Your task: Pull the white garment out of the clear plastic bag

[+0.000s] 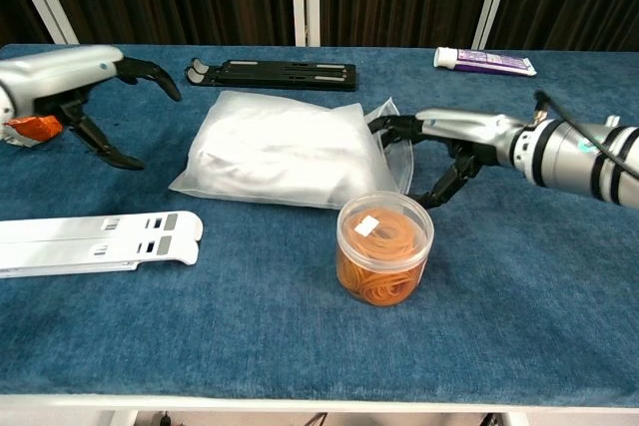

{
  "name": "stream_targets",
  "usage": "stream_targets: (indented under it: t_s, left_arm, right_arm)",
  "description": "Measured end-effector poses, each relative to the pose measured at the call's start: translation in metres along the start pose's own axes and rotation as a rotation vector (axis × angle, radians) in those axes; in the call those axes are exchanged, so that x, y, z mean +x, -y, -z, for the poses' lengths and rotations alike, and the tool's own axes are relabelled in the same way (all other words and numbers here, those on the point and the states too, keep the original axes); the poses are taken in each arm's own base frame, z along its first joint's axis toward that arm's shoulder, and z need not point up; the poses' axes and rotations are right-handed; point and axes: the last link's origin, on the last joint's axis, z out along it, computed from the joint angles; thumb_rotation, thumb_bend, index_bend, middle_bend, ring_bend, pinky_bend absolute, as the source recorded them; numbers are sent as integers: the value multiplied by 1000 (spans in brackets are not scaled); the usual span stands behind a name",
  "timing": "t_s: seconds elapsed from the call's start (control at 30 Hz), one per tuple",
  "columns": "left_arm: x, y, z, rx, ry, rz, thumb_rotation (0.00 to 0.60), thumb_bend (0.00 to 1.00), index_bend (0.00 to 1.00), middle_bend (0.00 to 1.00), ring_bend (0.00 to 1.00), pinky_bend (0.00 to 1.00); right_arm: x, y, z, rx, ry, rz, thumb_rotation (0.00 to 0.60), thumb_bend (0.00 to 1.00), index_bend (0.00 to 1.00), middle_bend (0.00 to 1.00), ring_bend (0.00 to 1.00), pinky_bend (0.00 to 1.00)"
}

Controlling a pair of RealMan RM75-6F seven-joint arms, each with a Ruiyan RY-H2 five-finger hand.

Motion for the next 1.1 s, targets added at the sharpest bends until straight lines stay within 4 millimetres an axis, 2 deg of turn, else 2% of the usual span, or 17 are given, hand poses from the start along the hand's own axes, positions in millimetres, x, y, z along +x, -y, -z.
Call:
stream_targets:
  t_s: [0.1,0.17,0.4,0.6,0.77,1.1]
  left_arm:
    - [-5,-3,-14,5,18,-14,600,92,249,132,75,126]
    - [-9,-3,-22,14,30,-22,600,92,247,130,74,125]
    - [-19,0,-35,46,70,-40,600,92,247,128,74,125]
    - [-20,5,-32,64,73,-41,600,92,247,129,74,125]
    - [-19,7,-30,77,80,-34,600,91,247,128,74,125]
    - [-22,8,-28,98,91,-23,600,92,247,129,74,125]
  right_arm:
    - [8,-1,9,5,-44,37,600,187,94,173,34,85]
    - [12,-3,15,-2,-74,67,600,176,98,173,31,85]
    - [21,-12,33,-105,-194,109,600,216,286,108,0,17]
    - [11,-17,33,-175,-201,97,600,254,330,60,0,0]
    - [4,-15,23,-199,-192,73,600,279,331,33,0,0]
    - [-20,7,-19,-175,-167,51,600,290,341,0,0,0]
